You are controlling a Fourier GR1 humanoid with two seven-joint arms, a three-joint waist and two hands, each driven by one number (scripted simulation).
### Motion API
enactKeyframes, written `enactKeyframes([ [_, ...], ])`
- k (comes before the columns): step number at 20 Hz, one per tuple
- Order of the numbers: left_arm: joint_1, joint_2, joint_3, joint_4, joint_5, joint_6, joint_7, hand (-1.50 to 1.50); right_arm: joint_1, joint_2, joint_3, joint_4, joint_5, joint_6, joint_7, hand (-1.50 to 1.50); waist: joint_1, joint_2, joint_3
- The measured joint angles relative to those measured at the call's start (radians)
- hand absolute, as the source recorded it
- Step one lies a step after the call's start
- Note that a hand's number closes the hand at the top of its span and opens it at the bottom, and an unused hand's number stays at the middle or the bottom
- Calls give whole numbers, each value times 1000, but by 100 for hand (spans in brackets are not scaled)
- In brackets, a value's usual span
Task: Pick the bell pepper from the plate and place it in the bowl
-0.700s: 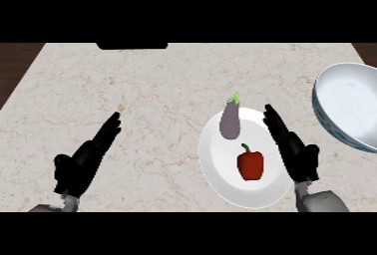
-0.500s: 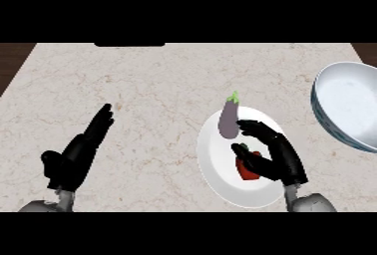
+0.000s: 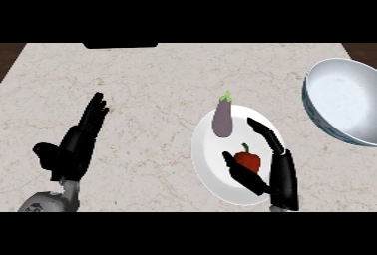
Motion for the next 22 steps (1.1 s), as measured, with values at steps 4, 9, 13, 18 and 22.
enactKeyframes([
  [4,-18,-33,-12,21,-17,12,-6,0,111,43,96,-118,140,-137,-46,-150,8,5,1],
  [9,-33,-43,-9,28,-28,4,-10,0,181,46,125,-295,424,-115,176,-150,16,8,-1],
  [13,-41,-62,-13,35,-43,11,-9,0,186,70,122,-420,603,24,406,-150,22,10,-1],
  [18,-56,-65,1,56,-46,-3,-11,0,107,89,127,-526,677,247,688,-150,31,12,-1],
  [22,-66,-72,9,56,-41,-17,-6,0,35,95,113,-517,655,375,856,-150,37,14,0],
])
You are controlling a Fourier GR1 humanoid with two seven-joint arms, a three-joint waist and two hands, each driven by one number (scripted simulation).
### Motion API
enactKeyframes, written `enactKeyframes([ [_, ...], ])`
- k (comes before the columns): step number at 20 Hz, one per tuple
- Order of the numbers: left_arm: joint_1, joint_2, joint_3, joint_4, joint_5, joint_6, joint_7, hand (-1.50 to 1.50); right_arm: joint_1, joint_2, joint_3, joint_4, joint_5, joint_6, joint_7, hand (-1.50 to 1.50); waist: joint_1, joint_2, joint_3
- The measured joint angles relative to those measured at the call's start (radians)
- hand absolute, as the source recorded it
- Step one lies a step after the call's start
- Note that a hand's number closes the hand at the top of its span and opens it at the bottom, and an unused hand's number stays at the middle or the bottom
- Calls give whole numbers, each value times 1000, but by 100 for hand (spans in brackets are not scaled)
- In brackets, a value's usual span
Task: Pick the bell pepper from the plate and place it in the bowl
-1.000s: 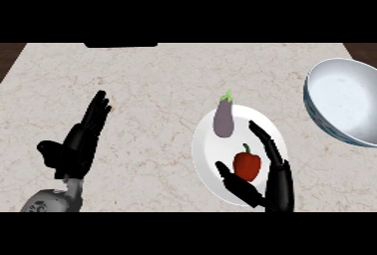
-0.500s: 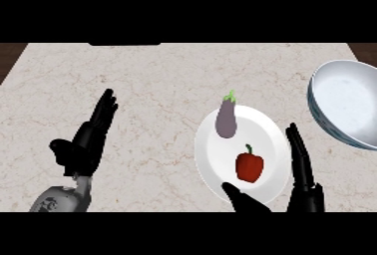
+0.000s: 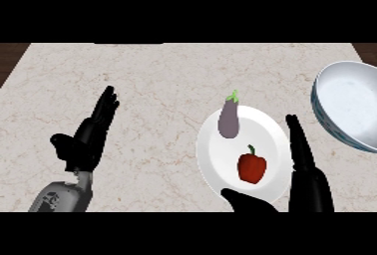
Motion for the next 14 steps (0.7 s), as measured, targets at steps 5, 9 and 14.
enactKeyframes([
  [5,-6,-19,5,17,-18,-1,-9,0,-27,2,-39,26,-62,108,86,-150,0,0,1],
  [9,9,-32,18,14,-33,-15,-10,0,-15,-2,-55,63,-101,123,80,-150,-1,0,1],
  [14,-2,-45,43,15,-52,-45,3,0,21,-13,-79,103,-165,101,8,-150,-2,-1,2],
])
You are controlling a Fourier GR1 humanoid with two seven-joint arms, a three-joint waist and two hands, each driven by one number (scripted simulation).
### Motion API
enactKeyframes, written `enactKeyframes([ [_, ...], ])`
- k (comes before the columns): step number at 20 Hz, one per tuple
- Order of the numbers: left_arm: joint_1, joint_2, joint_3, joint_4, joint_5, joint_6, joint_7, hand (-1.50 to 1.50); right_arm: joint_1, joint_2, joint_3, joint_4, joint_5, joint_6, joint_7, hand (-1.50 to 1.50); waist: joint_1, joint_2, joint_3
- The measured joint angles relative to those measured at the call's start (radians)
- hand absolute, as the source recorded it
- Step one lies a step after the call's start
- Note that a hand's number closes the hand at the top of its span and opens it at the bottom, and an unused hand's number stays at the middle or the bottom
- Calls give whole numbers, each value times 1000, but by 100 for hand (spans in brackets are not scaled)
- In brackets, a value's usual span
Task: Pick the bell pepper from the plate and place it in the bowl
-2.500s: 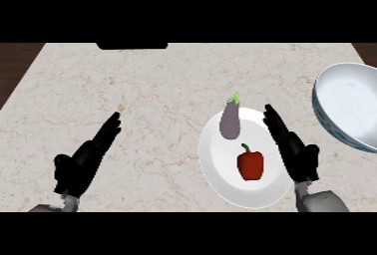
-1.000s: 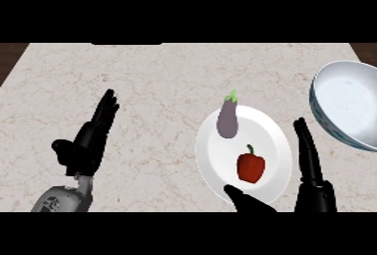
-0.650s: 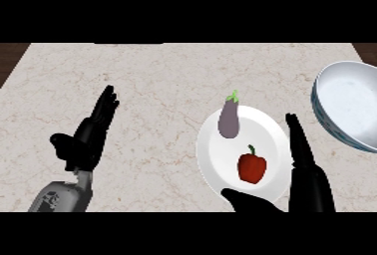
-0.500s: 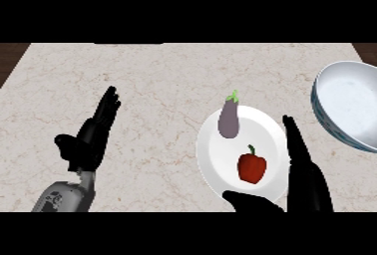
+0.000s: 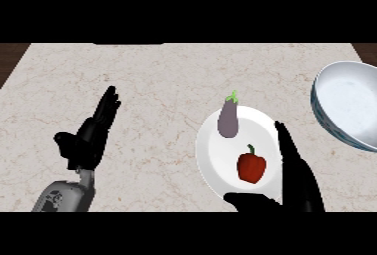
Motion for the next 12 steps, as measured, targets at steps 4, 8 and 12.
enactKeyframes([
  [4,15,-20,7,-7,-23,-2,-2,0,28,0,-7,-35,-34,-12,-30,-150,-1,0,0],
  [8,23,-27,22,-15,-35,-21,-1,0,51,7,19,-43,-56,-56,-65,-150,-1,0,0],
  [12,18,-42,39,3,-52,-28,-6,0,60,9,17,-29,-95,-99,-110,-150,-1,0,0],
])
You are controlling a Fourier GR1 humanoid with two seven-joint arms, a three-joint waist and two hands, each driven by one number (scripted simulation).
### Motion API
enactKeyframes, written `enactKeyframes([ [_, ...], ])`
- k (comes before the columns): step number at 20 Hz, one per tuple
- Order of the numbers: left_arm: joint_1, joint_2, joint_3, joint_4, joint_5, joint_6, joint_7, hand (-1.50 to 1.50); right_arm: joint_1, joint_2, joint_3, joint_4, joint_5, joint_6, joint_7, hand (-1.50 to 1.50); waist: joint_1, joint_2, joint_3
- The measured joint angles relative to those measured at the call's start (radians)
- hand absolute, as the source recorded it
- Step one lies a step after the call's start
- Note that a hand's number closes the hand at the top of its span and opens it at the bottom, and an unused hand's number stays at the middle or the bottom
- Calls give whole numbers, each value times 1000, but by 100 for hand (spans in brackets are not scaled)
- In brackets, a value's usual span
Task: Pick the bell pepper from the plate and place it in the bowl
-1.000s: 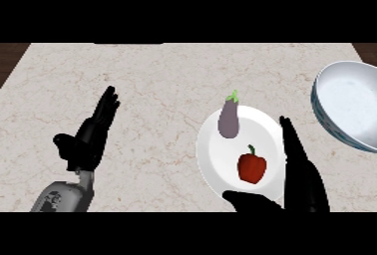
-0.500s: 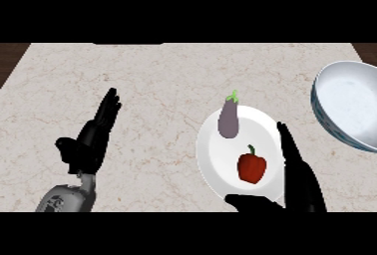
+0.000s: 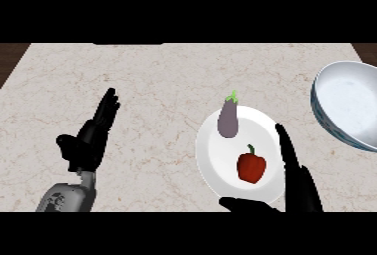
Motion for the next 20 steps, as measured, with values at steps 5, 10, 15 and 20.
enactKeyframes([
  [5,17,-11,11,-35,-11,-19,15,0,39,-4,-8,23,-54,-35,-52,-150,0,0,0],
  [10,25,-28,22,-46,-29,-29,21,0,33,4,20,83,-77,-105,-74,-150,1,0,0],
  [15,5,-43,46,1,-37,-49,-6,0,51,0,-1,168,-130,-163,-178,-150,0,0,0],
  [20,8,-55,42,-47,-51,-55,45,0,8,5,-28,284,-140,-201,-221,-150,2,0,0],
])
